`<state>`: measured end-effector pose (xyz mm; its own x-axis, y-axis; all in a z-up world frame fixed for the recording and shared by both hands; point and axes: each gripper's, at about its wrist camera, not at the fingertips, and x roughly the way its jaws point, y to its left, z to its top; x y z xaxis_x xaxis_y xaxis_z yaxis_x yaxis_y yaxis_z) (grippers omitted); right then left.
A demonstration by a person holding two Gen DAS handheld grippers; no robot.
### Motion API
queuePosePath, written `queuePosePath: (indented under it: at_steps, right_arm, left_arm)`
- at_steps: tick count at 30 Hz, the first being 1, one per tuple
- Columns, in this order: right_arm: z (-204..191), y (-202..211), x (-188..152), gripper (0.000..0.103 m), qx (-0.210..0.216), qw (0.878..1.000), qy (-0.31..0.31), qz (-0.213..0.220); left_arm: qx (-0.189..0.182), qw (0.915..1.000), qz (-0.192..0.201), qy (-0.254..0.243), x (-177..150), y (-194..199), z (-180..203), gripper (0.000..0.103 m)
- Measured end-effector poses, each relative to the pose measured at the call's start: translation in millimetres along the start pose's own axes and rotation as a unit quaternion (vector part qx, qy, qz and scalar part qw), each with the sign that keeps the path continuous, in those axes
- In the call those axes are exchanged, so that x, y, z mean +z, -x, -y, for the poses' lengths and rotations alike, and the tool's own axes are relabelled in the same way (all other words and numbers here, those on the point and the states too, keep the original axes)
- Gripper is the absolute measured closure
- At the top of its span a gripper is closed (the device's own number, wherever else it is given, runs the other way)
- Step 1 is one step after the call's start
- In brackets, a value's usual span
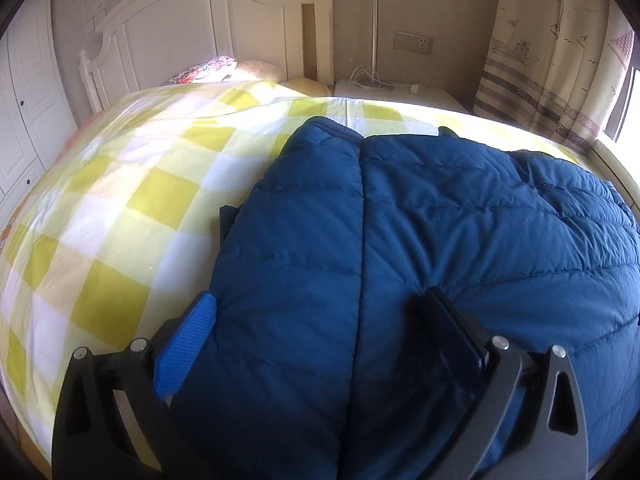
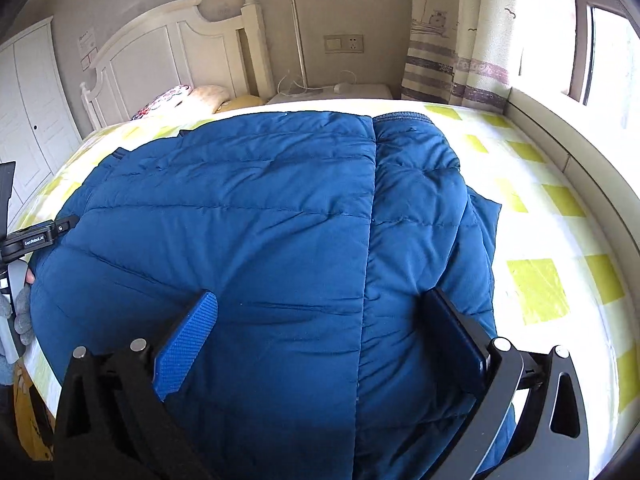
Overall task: Fold large clothes
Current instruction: 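Smooth the folded jacket flat with both tools, then press both open tools along the folded blue jacket to flatten it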
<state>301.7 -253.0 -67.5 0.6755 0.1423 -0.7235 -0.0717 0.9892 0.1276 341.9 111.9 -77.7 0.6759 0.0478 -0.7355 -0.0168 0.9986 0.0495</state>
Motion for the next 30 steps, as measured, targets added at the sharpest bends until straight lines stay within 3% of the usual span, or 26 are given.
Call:
queuePosePath:
  at_steps: [5, 8, 12, 14, 16, 19, 22, 23, 25, 30]
  right_arm:
    - [1, 2, -5, 0.004, 0.01, 1.0, -0.006, 0.007]
    - [1, 4, -4, 0.005, 0.009, 1.0, -0.009, 0.006]
    - [-13, 29, -4, 0.006, -0.024, 0.999, -0.023, 0.023]
    - [-32, 50, -8, 0.006, 0.006, 0.998, -0.012, 0.054]
    - [-56, 62, -14, 0.006, 0.02, 0.997, 0.019, 0.068]
    - [-80, 60, -22, 0.006, 0.032, 0.996, 0.055, 0.059]
    - [-89, 44, -34, 0.006, 0.008, 0.996, 0.084, 0.034]
    - [-90, 46, -38, 0.006, 0.004, 0.994, 0.1, 0.041]
    - [-85, 49, -43, 0.006, -0.009, 0.993, 0.114, 0.036]
    - [-28, 72, -54, 0.006, -0.017, 0.999, 0.014, 0.042]
  left_arm:
    - [-0.015, 0.9998, -0.002, 0.01, -2, -1, -6, 0.002]
    - [-0.005, 1.0, 0.0, 0.005, -3, 1, -4, 0.002]
    - [0.012, 0.9999, -0.002, 0.007, -6, 16, 0, 0.002]
    - [0.016, 0.9998, 0.003, 0.012, -12, 35, 5, 0.003]
    - [-0.014, 0.9993, 0.035, 0.005, -16, 71, 19, 0.003]
    - [-0.046, 0.9941, 0.072, -0.067, -29, 110, 71, 0.002]
    - [-0.029, 0.9909, 0.033, -0.127, -47, 91, 108, 0.002]
    - [-0.028, 0.9914, 0.009, -0.128, -54, 77, 111, 0.002]
    - [-0.059, 0.9924, 0.022, -0.106, -65, 68, 99, 0.002]
    - [-0.061, 0.992, 0.02, -0.109, -68, 64, 89, 0.002]
